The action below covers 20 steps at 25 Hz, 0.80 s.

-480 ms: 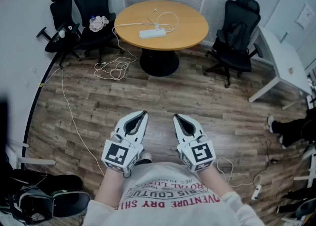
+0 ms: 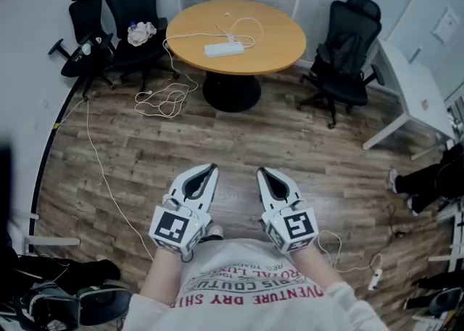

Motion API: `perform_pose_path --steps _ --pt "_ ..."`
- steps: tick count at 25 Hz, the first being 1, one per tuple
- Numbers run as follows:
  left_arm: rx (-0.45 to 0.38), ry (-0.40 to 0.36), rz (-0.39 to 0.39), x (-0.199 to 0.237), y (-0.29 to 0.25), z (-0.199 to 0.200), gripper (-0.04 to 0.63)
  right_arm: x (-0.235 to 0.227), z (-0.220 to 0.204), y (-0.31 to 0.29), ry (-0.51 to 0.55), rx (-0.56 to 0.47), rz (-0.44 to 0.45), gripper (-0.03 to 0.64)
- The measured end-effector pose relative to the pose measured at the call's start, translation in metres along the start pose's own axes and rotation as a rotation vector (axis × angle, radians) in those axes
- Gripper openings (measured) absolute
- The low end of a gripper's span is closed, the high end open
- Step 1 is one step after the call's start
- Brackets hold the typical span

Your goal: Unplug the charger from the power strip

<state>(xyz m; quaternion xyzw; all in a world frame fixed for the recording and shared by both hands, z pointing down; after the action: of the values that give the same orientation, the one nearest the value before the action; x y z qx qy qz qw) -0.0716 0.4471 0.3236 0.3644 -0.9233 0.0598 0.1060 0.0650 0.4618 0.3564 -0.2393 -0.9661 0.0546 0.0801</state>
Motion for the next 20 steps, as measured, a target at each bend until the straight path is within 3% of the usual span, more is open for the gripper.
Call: perform_pose_path --steps 14,20 --pt "0.049 0.039 -0.032 0.081 0.005 -0.002 0.034 0.021 -0.007 -0.065 -0.043 0.069 -0.050 0.029" --pt "0.049 0.055 0.008 0.104 -0.004 -0.001 0.034 0.019 -0.016 -0.095 -0.025 0.112 -0.001 0.029"
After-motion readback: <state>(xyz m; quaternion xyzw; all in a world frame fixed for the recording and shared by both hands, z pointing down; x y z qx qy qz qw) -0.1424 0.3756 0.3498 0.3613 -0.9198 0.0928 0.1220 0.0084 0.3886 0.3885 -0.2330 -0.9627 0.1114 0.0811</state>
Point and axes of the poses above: the fingertips, and each gripper's own axes: y backward along the fingers, x to its left, z out of its top, the point moved 3 cm from there along y, backward along the fingers, and after that the axes turned 11 degrees about y, right-handed, at the moved point
